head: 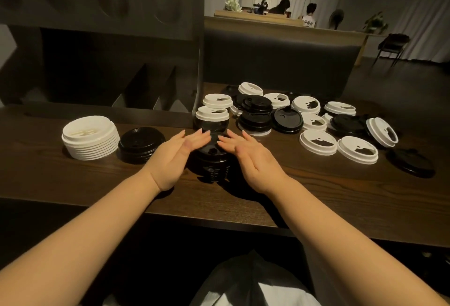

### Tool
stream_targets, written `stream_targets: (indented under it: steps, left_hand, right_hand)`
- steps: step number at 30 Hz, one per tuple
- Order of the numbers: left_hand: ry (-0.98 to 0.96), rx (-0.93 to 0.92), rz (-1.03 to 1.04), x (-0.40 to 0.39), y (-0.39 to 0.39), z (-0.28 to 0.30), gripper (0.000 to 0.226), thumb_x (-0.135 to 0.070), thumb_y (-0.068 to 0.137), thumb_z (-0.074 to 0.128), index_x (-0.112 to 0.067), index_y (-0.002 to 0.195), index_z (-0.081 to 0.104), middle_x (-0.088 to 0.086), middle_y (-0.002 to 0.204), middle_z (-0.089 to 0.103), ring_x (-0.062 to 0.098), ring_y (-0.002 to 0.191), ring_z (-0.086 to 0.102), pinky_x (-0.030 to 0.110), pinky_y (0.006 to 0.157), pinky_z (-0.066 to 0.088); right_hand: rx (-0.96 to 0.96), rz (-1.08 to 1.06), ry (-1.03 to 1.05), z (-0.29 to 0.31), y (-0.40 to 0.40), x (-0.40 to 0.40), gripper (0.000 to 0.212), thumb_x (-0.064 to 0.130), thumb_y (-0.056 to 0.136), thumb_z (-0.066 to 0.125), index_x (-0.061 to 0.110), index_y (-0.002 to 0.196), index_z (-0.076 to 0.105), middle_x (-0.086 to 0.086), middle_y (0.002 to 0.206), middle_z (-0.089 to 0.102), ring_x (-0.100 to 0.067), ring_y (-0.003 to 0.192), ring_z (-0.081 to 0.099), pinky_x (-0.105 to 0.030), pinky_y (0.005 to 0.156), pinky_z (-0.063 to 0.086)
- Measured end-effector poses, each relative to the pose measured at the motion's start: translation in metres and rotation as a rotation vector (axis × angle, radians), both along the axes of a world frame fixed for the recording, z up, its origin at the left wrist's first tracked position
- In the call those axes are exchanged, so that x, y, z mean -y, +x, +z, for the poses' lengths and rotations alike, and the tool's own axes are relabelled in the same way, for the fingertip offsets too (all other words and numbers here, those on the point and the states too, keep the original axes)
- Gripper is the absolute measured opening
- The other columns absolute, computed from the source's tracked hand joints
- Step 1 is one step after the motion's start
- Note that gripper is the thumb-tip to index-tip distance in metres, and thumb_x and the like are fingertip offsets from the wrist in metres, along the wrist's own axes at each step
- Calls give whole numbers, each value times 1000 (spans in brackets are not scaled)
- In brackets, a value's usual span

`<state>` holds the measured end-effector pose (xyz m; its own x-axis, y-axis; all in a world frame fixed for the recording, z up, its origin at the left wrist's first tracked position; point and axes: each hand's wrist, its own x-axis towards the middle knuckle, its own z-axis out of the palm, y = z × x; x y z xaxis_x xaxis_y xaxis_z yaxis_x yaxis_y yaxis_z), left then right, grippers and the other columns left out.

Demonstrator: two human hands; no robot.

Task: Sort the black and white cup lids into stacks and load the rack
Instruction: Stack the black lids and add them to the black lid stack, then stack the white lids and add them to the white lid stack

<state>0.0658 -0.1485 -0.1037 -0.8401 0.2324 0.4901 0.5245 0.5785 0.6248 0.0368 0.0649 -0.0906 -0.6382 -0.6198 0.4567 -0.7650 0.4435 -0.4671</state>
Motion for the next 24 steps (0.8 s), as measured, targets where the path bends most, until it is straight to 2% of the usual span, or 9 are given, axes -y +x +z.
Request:
stream_targets:
  steps: [2,4,7,10,13,16,19,22,24]
  left_hand:
    - [-55,88,39,5,-4,-4,70,-77,85,-2,-46,124,47,-10,144,45,15,143,29,40,121,14]
    - [-112,99,92,7,-8,-5,75,-79,82,-5,-46,123,48,-4,143,49,22,143,30,45,120,15]
    - [-197,82,137,2,-9,5,86,-81,78,-11,-39,127,47,-3,144,48,21,143,29,42,121,12]
    - [-272,61,149,-8,-6,23,96,-79,76,-12,-29,141,39,-9,151,30,15,146,15,30,119,4]
    - [-369,39,75,-21,-8,37,74,-57,90,0,-19,148,25,-12,151,19,-3,140,7,15,114,-5]
    - [-595,221,79,-23,-15,39,54,-33,101,9,-15,152,13,0,160,13,5,146,3,27,120,-4]
    - [-571,296,140,-11,-18,42,50,-22,103,16,-17,152,9,1,161,10,9,147,5,31,121,-2]
    - [-588,319,199,8,-20,43,51,-29,103,15,-21,153,9,1,160,14,12,148,7,34,121,1]
    - [-533,364,273,17,-19,41,56,-46,100,12,-28,153,9,-3,159,18,19,148,3,39,121,6]
  right_hand:
    - [65,6,-9,2,-1,1,69,40,92,9,7,130,56,-7,140,51,-5,134,30,-12,113,7]
    - [70,-3,10,3,-1,2,70,41,91,8,9,130,56,-6,140,52,-5,134,31,-9,111,7]
    - [104,-18,47,4,1,2,63,39,95,12,10,136,50,-4,146,44,-6,139,25,-17,115,7]
    - [162,-48,40,6,2,4,57,32,96,16,11,143,39,-3,154,31,-7,143,16,-24,117,5]
    - [177,-66,66,10,-1,5,60,34,94,13,11,143,39,-3,154,31,-11,145,16,-23,116,4]
    - [250,-61,66,13,-6,10,63,36,94,10,13,145,39,-3,153,34,-10,145,19,-24,116,9]
    - [267,-59,112,17,-13,25,54,33,102,13,15,146,37,-3,153,33,-12,145,20,-26,117,13]
    - [317,-62,119,20,-13,47,47,29,106,16,17,149,31,-2,156,28,-13,146,17,-24,116,11]
    - [336,-46,97,19,-8,61,46,30,106,18,19,150,27,1,158,22,-12,147,9,-23,115,8]
